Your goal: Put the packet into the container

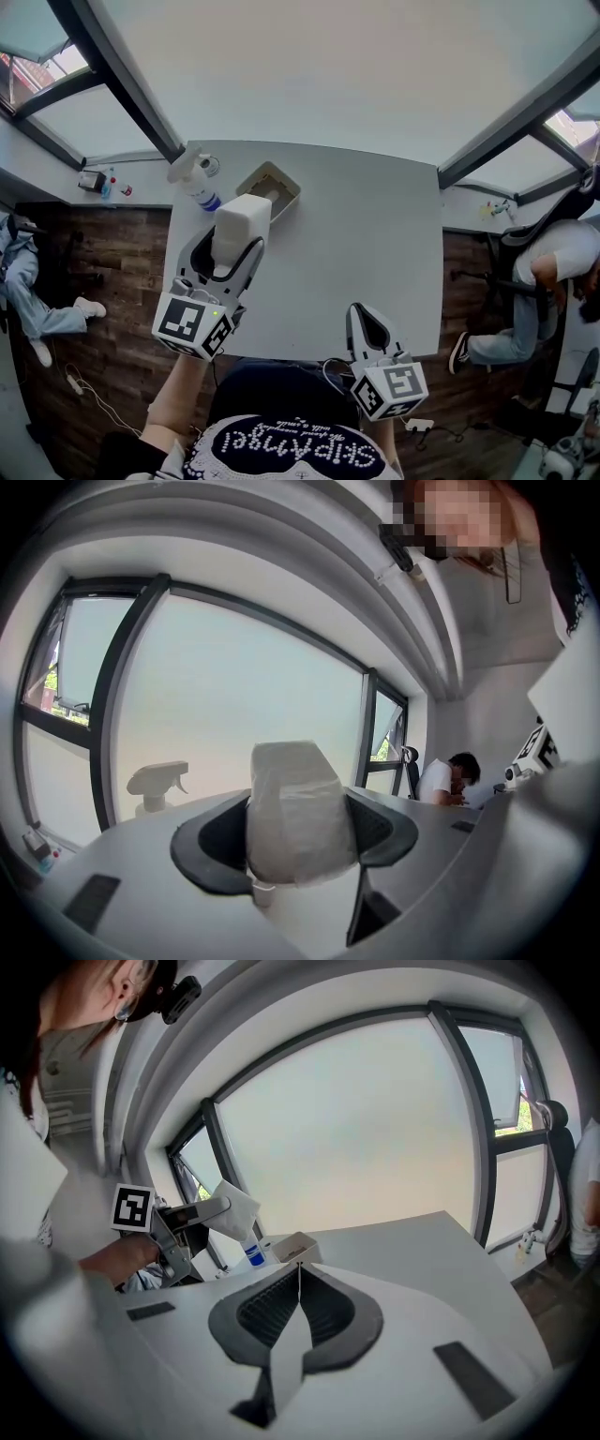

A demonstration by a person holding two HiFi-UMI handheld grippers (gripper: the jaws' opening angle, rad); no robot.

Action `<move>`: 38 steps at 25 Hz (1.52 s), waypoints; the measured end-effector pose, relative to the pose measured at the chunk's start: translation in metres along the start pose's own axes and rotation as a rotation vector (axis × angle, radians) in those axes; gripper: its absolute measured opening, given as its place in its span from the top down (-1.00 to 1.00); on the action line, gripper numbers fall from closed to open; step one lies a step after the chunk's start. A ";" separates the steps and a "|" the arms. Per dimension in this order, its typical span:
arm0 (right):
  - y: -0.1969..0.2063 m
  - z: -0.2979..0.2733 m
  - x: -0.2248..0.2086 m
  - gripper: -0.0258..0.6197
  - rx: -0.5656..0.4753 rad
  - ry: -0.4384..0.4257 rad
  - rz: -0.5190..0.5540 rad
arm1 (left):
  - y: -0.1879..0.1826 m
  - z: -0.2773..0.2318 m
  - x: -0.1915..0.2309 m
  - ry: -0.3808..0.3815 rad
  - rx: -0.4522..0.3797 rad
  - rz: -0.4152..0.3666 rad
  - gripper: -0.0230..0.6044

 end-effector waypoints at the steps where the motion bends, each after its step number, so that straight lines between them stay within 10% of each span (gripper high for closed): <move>1: 0.000 -0.001 -0.002 0.87 0.005 0.004 -0.005 | 0.000 -0.004 0.002 0.003 0.004 -0.002 0.01; 38: -0.005 -0.047 0.008 0.87 0.110 -0.059 -0.015 | 0.016 -0.113 0.052 -0.012 0.084 -0.006 0.01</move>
Point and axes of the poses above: the fingertips, and each gripper's own axes: z backward along the fingers, x to its left, y out of its underside, the point moved 7 cm from there along z, backward along the fingers, and after that the axes turned 10 degrees about x, right-handed, at the moved point
